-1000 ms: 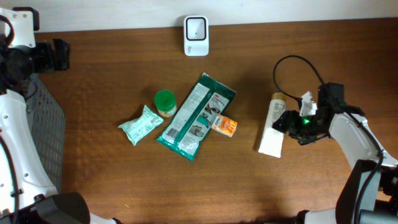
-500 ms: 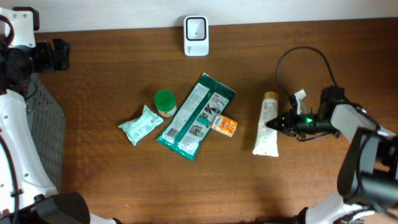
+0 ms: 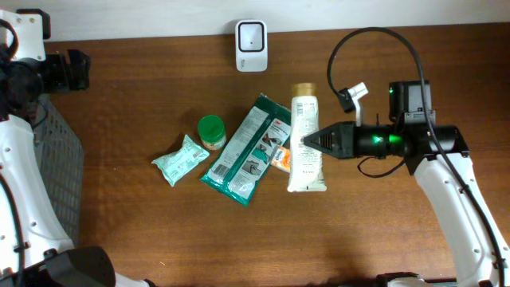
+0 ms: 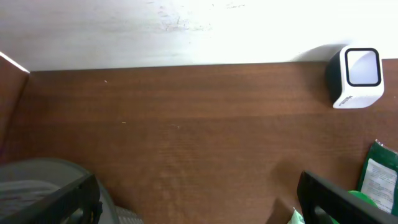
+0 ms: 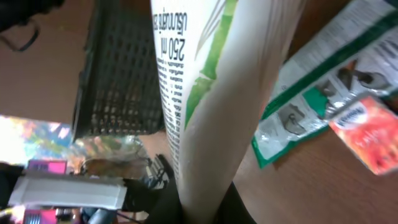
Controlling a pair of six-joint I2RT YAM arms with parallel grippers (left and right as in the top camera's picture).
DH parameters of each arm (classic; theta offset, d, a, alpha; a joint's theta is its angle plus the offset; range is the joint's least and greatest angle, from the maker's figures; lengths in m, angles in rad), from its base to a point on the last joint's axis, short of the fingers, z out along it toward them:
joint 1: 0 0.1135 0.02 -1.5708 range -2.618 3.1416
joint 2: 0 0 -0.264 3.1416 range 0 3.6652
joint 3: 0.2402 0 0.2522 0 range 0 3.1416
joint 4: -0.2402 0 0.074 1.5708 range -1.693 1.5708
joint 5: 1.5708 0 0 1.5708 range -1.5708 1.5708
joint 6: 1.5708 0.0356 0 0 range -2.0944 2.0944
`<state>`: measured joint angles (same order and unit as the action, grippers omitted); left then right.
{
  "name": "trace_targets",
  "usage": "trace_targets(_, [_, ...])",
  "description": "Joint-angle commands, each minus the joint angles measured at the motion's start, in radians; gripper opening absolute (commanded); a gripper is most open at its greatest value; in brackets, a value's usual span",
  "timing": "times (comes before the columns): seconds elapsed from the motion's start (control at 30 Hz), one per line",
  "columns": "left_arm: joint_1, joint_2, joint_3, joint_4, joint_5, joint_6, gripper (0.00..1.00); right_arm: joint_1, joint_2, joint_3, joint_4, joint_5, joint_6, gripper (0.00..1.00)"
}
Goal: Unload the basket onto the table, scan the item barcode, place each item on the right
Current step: 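Move the held tube with right gripper to the scanner window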
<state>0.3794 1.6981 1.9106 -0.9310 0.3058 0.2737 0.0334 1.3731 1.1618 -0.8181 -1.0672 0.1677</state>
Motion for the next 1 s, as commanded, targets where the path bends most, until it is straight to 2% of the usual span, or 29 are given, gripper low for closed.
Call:
trace_targets(0.0, [0.003,0.003,0.009,0.002,0.008,0.016,0.99,0.065,0.026,0.156,-0.057,0.23,0.054,0.04])
trace_targets(0.07, [0.003,0.003,0.009,0.002,0.008,0.016,0.99,0.131,0.132,0.346,-0.143,0.381,0.022,0.04])
trace_targets(0.1, [0.003,0.003,0.009,0.002,0.007,0.016,0.99,0.175,0.224,0.494,-0.185,0.503,0.009,0.04])
trace_targets(0.17, [0.003,0.003,0.009,0.002,0.008,0.016,0.99,0.248,0.402,0.731,-0.199,0.719,-0.037,0.04])
trace_targets(0.2, [0.003,0.003,0.009,0.002,0.008,0.016,0.99,0.271,0.466,0.795,-0.179,0.85,-0.037,0.04])
trace_targets(0.27, [0.003,0.003,0.009,0.002,0.008,0.016,0.99,0.312,0.568,0.821,-0.019,1.117,-0.079,0.04])
trace_targets(0.3, [0.003,0.003,0.009,0.002,0.008,0.016,0.99,0.327,0.609,0.821,0.061,1.186,-0.13,0.04])
trace_targets(0.37, [0.003,0.003,0.009,0.002,0.008,0.016,0.99,0.361,0.721,0.821,0.308,1.426,-0.324,0.04])
trace_targets(0.4, [0.003,0.003,0.009,0.002,0.008,0.016,0.99,0.37,0.765,0.821,0.409,1.485,-0.418,0.04])
trace_targets(0.5, [0.003,0.003,0.009,0.002,0.008,0.016,0.99,0.373,0.916,0.821,0.679,1.545,-0.739,0.04])
trace_targets(0.6, [0.003,0.003,0.009,0.002,0.008,0.016,0.99,0.38,1.01,0.821,0.814,1.61,-0.893,0.04])
trace_targets(0.73, [0.003,0.003,0.009,0.002,0.008,0.016,0.99,0.405,1.037,0.821,0.876,1.61,-0.924,0.04])
trace_targets(0.97, [0.003,0.003,0.009,0.002,0.008,0.016,0.99,0.433,1.021,0.821,0.863,1.622,-0.916,0.04])
